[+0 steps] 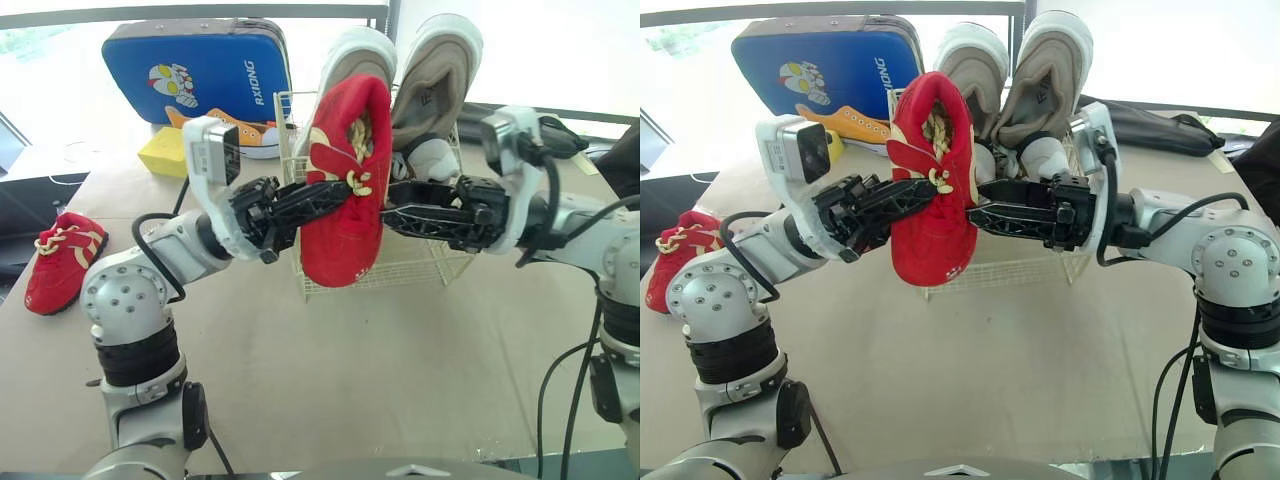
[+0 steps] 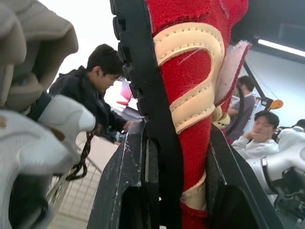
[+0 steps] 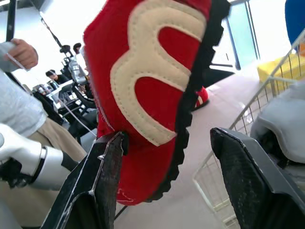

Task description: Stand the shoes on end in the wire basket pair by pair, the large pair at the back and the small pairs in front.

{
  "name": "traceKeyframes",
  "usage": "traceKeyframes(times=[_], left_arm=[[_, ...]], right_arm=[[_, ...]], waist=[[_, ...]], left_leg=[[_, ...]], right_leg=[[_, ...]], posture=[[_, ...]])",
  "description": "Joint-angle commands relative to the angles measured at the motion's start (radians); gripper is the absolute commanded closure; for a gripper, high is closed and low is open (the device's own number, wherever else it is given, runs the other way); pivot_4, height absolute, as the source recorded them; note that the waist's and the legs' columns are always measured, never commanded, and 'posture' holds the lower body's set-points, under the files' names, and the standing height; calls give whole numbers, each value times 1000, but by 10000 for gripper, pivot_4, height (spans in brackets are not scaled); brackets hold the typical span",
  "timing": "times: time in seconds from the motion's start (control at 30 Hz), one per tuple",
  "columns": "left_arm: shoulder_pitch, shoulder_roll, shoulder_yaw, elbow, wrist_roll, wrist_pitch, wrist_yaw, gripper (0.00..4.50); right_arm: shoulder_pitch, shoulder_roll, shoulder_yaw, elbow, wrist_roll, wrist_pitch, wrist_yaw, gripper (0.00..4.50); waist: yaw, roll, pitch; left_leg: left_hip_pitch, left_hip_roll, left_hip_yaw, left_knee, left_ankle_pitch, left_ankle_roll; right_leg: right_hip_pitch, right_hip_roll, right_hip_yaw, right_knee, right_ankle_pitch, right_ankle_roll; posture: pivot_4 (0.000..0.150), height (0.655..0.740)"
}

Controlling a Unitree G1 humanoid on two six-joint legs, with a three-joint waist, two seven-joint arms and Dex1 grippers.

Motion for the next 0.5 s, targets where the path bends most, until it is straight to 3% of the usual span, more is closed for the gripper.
traceKeyframes(times=[0.03, 0.1, 0.2, 0.3, 0.37, 0.5], left_arm=[[-3, 19, -72, -58, 57, -65, -31, 37820], [5, 30, -93, -69, 73, -81, -37, 37820], [28, 62, -116, -89, 102, -105, -67, 37821], [45, 84, -131, -98, 110, -116, -73, 37821], [40, 87, -127, -90, 116, -122, -33, 27908], [55, 113, -102, -112, 55, -102, -11, 9923]], right_arm=[[-51, 40, 11, 8, 98, 29, -13, 16759], [-64, 58, 13, 27, 118, 42, -13, 16759], [-85, 88, 28, 39, 127, 60, -4, 29253], [-83, 108, 36, 41, 111, 67, 8, 38748], [-74, 109, 32, 34, 101, 71, 17, 44446], [-32, 90, 6, -3, 100, 69, 38, 45000]], waist=[[-2, 0, 0], [-5, 0, 0], [-6, 1, 0], [-6, 2, 0], [-4, 2, 0], [-5, 2, 0]], left_leg=[[0, 0, 1, 0, 0, 0], [0, 0, 1, -1, 0, 0], [0, 1, 2, -1, 0, 0], [0, 2, 2, -1, 0, 0], [0, 2, 2, -1, 0, 1], [0, 2, 2, -1, 0, 1]], right_leg=[[0, 0, 0, 0, 0, 0], [-1, 0, 1, 0, 0, 0], [-1, 1, 1, 0, 0, 0], [-1, 3, 2, 0, 0, 0], [-1, 3, 2, 0, 0, 0], [-1, 3, 2, 0, 0, 0]], posture=[[1500, 7400], [1500, 7400], [1500, 7400], [1500, 7400], [1500, 7400], [1500, 7400]])
